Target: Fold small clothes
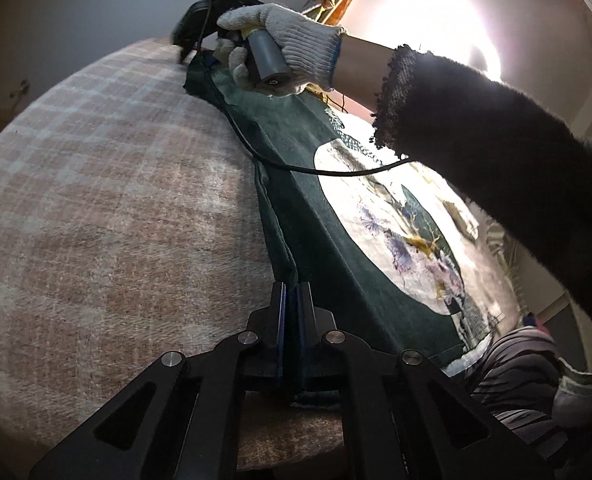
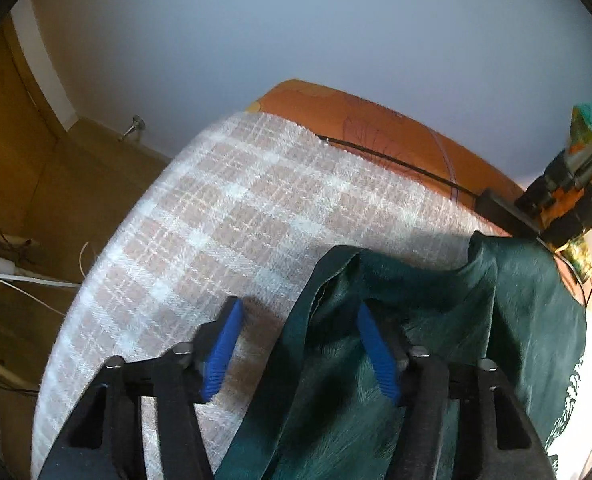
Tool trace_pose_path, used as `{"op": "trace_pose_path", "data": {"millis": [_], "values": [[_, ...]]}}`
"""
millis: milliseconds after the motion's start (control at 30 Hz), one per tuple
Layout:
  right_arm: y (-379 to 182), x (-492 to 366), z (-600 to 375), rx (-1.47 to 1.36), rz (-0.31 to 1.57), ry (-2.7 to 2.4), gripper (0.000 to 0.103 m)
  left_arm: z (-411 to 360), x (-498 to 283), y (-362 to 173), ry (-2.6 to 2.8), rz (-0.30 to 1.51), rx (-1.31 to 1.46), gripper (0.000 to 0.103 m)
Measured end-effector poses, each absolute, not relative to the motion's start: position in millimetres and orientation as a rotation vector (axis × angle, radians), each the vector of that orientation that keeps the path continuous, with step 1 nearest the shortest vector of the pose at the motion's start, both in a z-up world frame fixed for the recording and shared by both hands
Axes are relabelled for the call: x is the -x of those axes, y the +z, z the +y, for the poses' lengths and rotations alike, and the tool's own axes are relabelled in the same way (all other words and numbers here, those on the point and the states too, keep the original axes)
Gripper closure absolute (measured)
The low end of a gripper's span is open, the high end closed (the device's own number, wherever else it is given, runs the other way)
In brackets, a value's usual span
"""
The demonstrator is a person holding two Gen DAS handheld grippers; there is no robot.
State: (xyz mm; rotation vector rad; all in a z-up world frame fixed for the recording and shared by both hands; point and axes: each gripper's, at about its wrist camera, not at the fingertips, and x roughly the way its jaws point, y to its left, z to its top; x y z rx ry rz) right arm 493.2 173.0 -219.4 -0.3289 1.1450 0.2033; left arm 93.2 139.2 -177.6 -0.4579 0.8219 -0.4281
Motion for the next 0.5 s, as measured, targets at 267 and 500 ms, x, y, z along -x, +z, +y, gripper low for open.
{"op": "trace_pose_path", "data": {"millis": [267, 500], "values": [[-191.6, -490.3, 151.7, 0.182, 1.132, 0.325, 0.103, 147.9, -79.7, -158.9, -0.43, 0.748, 0.495, 0.102], [-163.1, -497.8, 105.9, -0.009, 1.085, 0.388, 0.103, 141.4, -77.7, -154.8, -0.434, 0.764, 0.482, 0.102]]}}
